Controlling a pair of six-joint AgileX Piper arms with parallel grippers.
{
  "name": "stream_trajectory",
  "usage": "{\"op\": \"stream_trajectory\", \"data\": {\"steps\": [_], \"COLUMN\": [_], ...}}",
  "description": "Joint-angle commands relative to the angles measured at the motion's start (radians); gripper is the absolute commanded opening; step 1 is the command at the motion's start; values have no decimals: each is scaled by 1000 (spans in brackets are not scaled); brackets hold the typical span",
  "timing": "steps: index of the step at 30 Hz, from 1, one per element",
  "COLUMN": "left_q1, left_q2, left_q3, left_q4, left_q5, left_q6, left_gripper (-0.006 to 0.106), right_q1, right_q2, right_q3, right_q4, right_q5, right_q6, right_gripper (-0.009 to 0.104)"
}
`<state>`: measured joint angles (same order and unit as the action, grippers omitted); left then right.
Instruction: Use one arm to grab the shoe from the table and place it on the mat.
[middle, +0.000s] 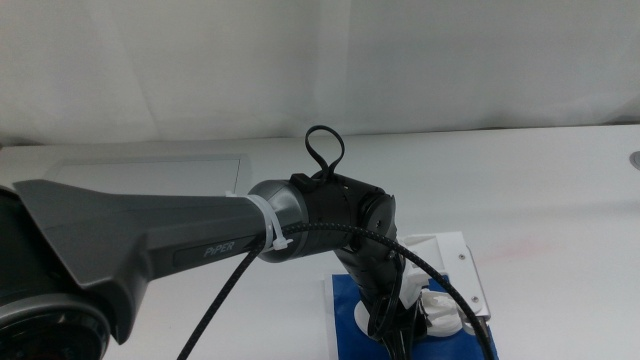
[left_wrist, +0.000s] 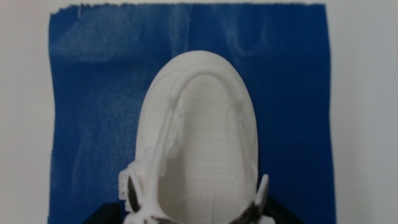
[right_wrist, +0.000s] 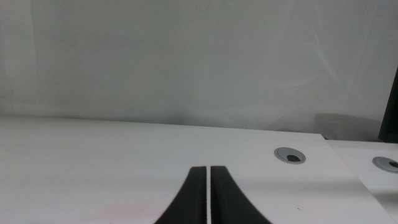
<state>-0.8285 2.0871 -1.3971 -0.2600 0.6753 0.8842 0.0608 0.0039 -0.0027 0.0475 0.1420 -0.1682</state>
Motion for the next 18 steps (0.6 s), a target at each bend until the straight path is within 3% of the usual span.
{"op": "stream_trajectory", "data": {"steps": [1,8,12,13,14,18], "left_q1": [2,2,2,2,2,2], "left_q2": [9,20,18,18,18,12], "left_q3": [-6,-6,-6,-6,-6,-6], "left_q4": [-17,-19,-19,-19,-19,-17], "left_q5": [-12,-17,-13,-10,-10,-10], "left_q6": [13,13,-5,-13,-22,-37], "left_gripper": [-3,-1,52,79,93,93], "right_q1": [4,4,4,4,4,4], "right_q2": [-12,-12,-12,-12,-12,-12], "right_q3": [39,39,39,39,39,39], "right_q4": [-10,-10,-10,-10,-10,-10], "right_q5": [-4,-4,-4,-4,-4,-4], "right_q6": [-4,-4,-4,-4,-4,-4], "right_gripper": [-3,-3,-3,-3,-3,-3]}}
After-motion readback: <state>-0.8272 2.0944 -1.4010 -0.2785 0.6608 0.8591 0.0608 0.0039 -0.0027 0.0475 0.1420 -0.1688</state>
